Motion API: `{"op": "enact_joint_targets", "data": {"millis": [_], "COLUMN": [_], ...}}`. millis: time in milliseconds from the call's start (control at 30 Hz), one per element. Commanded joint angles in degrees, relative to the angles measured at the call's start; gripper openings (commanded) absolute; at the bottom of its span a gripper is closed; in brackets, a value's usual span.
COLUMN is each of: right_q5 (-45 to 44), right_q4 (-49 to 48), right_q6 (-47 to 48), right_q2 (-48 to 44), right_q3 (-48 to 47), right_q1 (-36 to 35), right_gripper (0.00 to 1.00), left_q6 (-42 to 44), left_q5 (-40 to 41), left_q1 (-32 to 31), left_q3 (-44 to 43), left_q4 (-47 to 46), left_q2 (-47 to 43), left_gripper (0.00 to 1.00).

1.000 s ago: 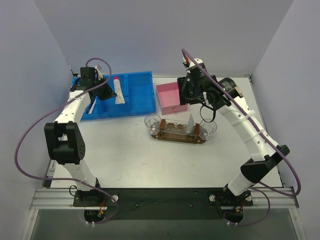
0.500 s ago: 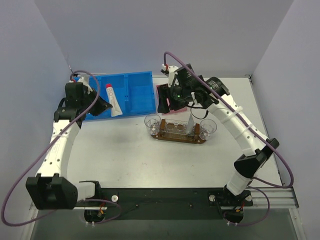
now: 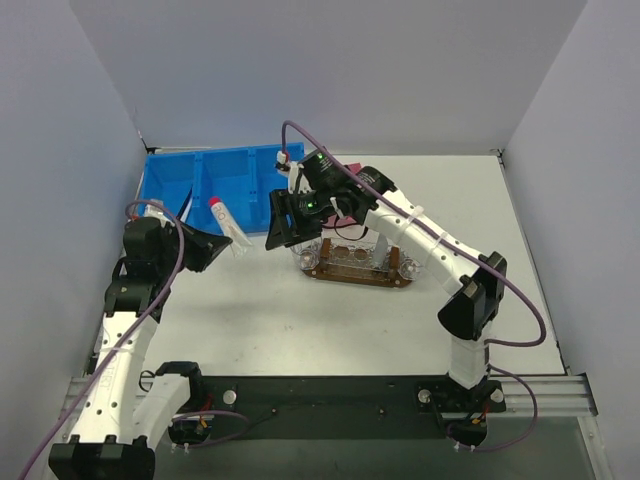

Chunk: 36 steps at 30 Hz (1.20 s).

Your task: Prepare toiletry sets of a toothbrush and toothpaste on the tray

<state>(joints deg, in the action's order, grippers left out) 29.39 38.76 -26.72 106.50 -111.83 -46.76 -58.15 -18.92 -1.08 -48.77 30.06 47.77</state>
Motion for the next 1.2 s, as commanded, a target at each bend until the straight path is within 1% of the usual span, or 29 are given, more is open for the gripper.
{"op": "enact_joint_targets", "data": {"millis": [0,33,133,267,300,467,567,700,767,867,933,967,1033,1067,1167], "right_q5": [7.9,10.1,11.2,11.7,11.8,12.2,12.6,13.4,14.4,15.0,14.9,14.7,13.9,12.8,10.6], "right_q4": [-3.3,-3.3,-3.3,-3.3,-3.3,-3.3,-3.5,-4.3,-5.0,-6.1,-6.7,-7.0,-7.4,-7.6,-8.0], "right_q6": [-3.4,-3.5,-4.1,-4.7,-4.7,-5.6,-5.9,-6.7,-7.4,-7.7,-7.7,-7.9,-7.9,-7.4,-6.1], "right_q2": [2.6,3.8,5.0,6.9,7.1,8.7,9.6,10.4,10.6,10.7,10.6,10.3,9.4,9.0,6.7], "right_q3": [-3.2,-4.1,-5.1,-6.5,-6.6,-7.3,-8.3,-8.7,-8.7,-8.6,-8.1,-7.9,-7.3,-7.0,-5.8], "right_q1": [-0.3,-0.1,0.1,0.4,0.3,0.4,0.4,0.1,-0.1,-0.5,-0.7,-0.7,-0.7,-0.7,-0.6], "right_gripper": [0.46,0.45,0.43,0.42,0.40,0.36,0.31,0.22,0.20,0.13,0.02,0.00,0.00,0.00,0.00], "left_q6": [-6.5,-8.2,-10.0,-11.0,-11.1,-11.3,-11.4,-11.4,-11.5,-11.5,-11.1,-10.9,-9.9,-9.5,-6.0], "left_q5": [-3.7,-3.8,-3.8,-3.8,-3.8,-3.4,-3.5,-4.1,-4.2,-4.3,-4.7,-5.2,-7.4,-7.9,-7.4], "left_q1": [-1.5,-2.3,-3.6,-4.2,-4.5,-4.6,-4.6,-4.7,-4.9,-5.1,-5.2,-5.2,-5.2,-5.2,-5.2], "left_q3": [-0.6,-0.1,0.8,1.8,1.8,1.8,2.0,2.5,2.7,2.8,3.0,3.0,3.0,2.7,0.4], "left_q4": [-8.6,-9.5,-10.8,-12.2,-12.2,-11.9,-11.7,-11.4,-11.5,-11.7,-12.0,-12.8,-14.5,-14.5,-12.4], "left_q2": [-1.0,-1.2,-1.4,-1.5,-1.5,-2.1,-2.3,-2.4,-2.6,-2.6,-2.5,-2.2,-1.2,-0.9,-0.7], "left_gripper": [0.00,0.00,0.00,0.00,0.00,0.00,0.00,0.00,0.00,0.00,0.00,0.00,0.00,0.03,0.27]}}
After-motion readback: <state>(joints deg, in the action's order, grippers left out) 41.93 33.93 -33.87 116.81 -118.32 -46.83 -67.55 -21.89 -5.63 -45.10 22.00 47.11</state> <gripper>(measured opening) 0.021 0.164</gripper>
